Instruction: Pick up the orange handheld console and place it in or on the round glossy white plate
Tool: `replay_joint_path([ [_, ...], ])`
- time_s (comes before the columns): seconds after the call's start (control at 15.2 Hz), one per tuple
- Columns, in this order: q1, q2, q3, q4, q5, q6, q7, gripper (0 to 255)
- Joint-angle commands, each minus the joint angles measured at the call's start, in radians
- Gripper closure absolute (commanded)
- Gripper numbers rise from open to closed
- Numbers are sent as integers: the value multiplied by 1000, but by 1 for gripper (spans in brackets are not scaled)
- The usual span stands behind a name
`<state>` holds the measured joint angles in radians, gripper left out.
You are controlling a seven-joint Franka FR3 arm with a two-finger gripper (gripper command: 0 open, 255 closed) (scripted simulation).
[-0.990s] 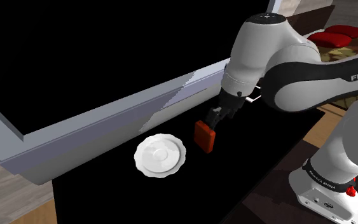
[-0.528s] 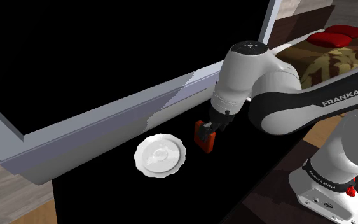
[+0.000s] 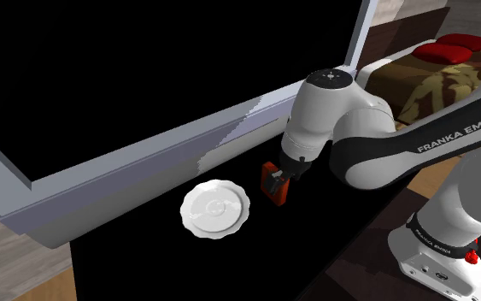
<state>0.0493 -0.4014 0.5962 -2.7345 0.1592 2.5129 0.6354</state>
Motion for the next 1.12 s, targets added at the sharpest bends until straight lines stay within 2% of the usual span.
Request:
replay_joint_path([
  [0.0, 0, 1, 0, 0, 0, 1, 0, 0],
  [0.13, 0, 1, 0, 0, 0, 1, 0, 0],
  [0.2, 0, 1, 0, 0, 0, 1, 0, 255],
  [0.79, 0, 1, 0, 0, 0, 1, 0, 255],
  [1.06, 16, -48, -24, 23, 15, -70, -19, 255],
])
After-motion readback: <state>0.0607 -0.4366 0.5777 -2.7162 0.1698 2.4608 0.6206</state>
